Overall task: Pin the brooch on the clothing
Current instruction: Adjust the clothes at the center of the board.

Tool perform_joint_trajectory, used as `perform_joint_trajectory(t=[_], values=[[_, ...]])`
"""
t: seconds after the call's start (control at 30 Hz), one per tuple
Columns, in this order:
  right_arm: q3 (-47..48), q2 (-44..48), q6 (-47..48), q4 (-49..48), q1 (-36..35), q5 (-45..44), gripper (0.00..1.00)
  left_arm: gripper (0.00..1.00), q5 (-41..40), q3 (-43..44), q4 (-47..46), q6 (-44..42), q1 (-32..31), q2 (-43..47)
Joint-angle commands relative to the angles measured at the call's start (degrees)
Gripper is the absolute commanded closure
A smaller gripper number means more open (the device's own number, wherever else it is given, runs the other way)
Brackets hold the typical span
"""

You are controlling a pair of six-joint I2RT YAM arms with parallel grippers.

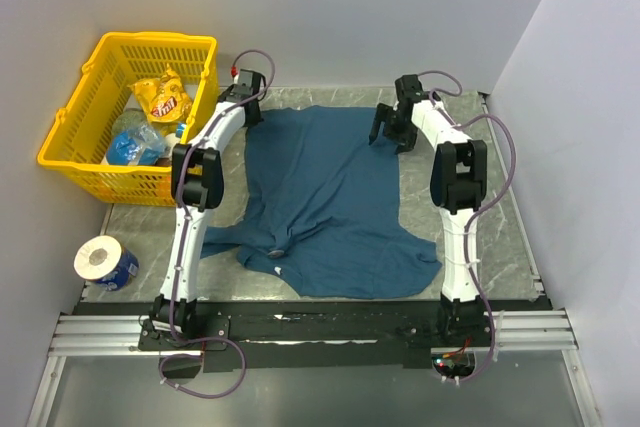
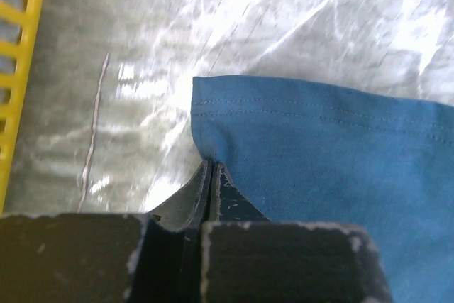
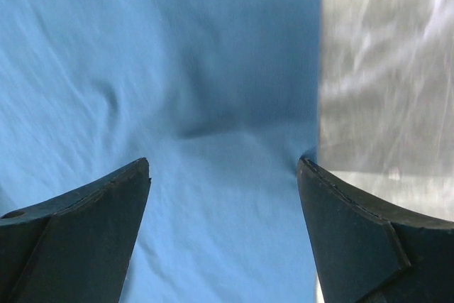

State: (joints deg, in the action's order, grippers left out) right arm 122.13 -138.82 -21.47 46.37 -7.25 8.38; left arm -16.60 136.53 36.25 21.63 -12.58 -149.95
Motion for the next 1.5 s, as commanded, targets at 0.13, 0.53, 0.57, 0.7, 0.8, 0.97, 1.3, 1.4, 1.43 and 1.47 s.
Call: perform_joint_trajectory(t=[0.13,0.53,0.57,0.7,0.8,0.97,1.3,1.4,1.43,1.47], values=[[-12.25,15.77,4.59,-4.88,-0.14,0.32,0.07,0.99,-0.20,5.33,-15.66,-4.05,-0.16,-2.19],[-31.67,40.09,12.24,-6.81,-16.64,-4.07,0.08,0.04,9.13,-21.09,-32.91,-11.79,-11.41,26.08],[-35.08,41.78,13.20,-7.51,-19.01,-3.64,0.11,0.04,8.96,-23.04,-31.08,-10.30,-11.94,31.33],[-43.53,48.46,13.30,-9.80,-30.09,-2.15,0.59,0.04,8.60,-33.23,-22.75,-4.06,-13.00,43.93],[-50.65,51.11,11.55,-14.62,-36.42,0.84,1.00,0.03,7.55,-46.67,-20.79,2.00,-13.00,55.61],[-52.87,45.23,10.32,-16.31,-48.97,-4.67,1.00,0.03,7.90,-67.87,-16.66,9.55,-13.00,72.57],[-46.99,31.08,9.26,-13.86,-57.70,-11.98,1.00,0.04,5.70,-88.35,-4.17,22.05,-12.74,91.49],[-46.71,29.05,9.61,-10.69,-58.67,-11.29,1.00,0.04,6.23,-91.96,-4.00,24.34,-12.12,95.10],[-46.98,28.87,9.70,-9.64,-59.11,-10.85,1.00,0.04,6.40,-92.84,-3.91,24.60,-12.03,95.45],[-48.02,29.05,9.78,-8.85,-59.46,-10.58,1.00,0.04,6.67,-93.11,-3.64,24.86,-11.86,95.81]])
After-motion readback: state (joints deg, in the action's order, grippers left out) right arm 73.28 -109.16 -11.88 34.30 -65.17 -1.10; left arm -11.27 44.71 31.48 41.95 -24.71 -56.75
